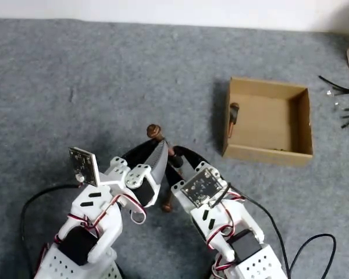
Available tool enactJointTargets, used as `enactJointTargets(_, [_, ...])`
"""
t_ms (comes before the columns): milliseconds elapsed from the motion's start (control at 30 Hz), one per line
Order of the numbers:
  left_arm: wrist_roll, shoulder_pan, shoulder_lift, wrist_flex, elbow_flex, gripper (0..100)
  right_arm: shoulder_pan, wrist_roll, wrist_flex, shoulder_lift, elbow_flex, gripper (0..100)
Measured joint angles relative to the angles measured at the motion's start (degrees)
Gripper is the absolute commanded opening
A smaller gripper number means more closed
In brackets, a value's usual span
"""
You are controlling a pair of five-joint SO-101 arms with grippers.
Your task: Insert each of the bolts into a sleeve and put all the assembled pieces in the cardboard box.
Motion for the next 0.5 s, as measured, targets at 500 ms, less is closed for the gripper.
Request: enactJointTargets(500, [-9.5, 7.2, -0.8, -0.2, 6.2, 1, 0.0, 0.1, 0.1, 0.1, 0.0, 0.5])
